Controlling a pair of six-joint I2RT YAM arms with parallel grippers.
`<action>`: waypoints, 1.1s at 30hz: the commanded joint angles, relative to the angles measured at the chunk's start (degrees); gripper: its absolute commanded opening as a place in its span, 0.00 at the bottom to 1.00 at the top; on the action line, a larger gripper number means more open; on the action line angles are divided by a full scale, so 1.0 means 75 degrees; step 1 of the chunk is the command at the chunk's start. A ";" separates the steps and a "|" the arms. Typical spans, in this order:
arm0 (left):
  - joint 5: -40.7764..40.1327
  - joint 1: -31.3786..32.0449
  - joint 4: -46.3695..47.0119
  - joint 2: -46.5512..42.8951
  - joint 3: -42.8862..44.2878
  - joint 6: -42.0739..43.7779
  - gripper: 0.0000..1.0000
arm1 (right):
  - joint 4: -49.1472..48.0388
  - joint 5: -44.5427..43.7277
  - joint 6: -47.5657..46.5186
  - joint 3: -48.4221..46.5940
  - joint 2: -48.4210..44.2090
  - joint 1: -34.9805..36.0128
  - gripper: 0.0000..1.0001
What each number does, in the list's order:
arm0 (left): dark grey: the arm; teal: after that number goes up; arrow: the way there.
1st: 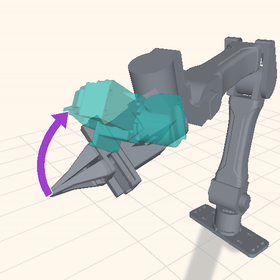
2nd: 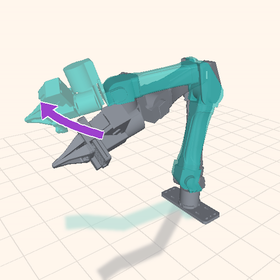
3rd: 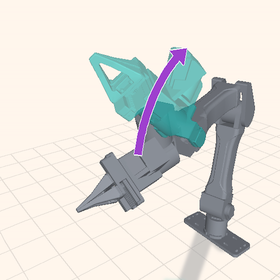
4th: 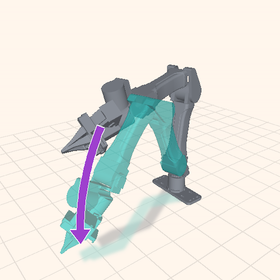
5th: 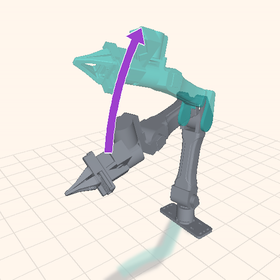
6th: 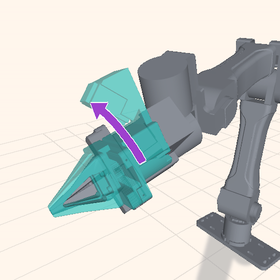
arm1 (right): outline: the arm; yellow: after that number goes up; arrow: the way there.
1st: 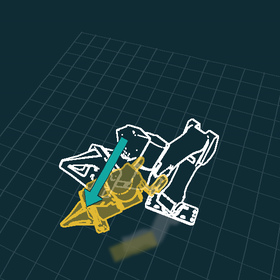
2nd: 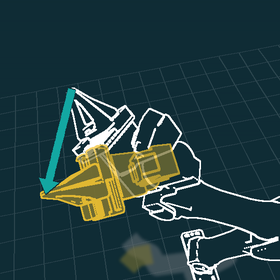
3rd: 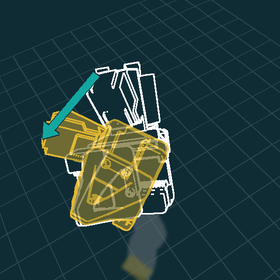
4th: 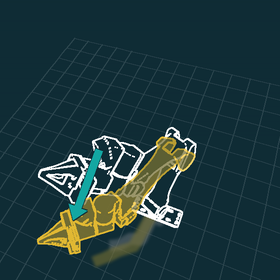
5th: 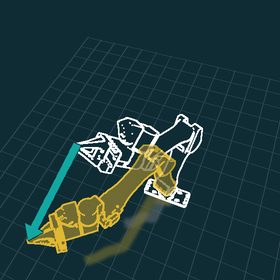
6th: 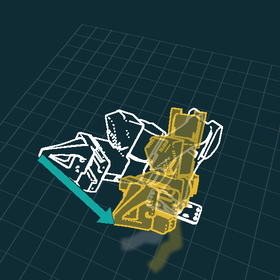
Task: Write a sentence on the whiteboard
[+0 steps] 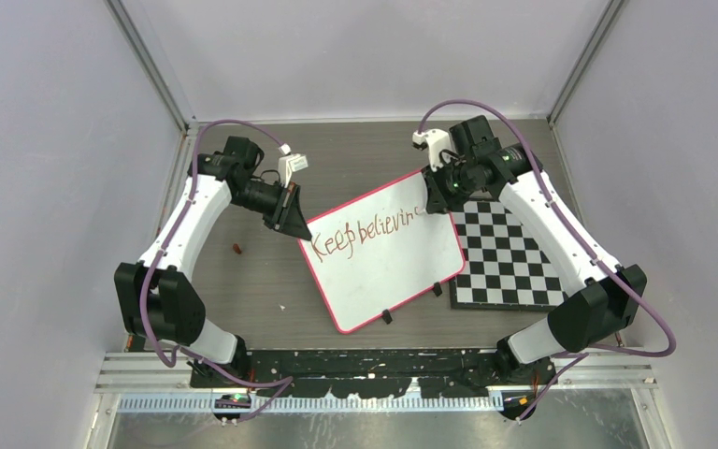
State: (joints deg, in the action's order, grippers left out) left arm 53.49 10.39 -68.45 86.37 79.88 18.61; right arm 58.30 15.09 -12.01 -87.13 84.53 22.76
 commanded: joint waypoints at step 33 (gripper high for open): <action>-0.0380 0.0056 0.0158 -0.0088 -0.0014 0.0041 0.00 | -0.0243 -0.0424 -0.0038 0.0321 -0.0315 0.0039 0.00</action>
State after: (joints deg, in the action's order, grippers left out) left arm 53.47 10.41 -68.51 86.37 79.88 18.50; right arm 58.63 11.68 -12.73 -86.43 84.36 22.81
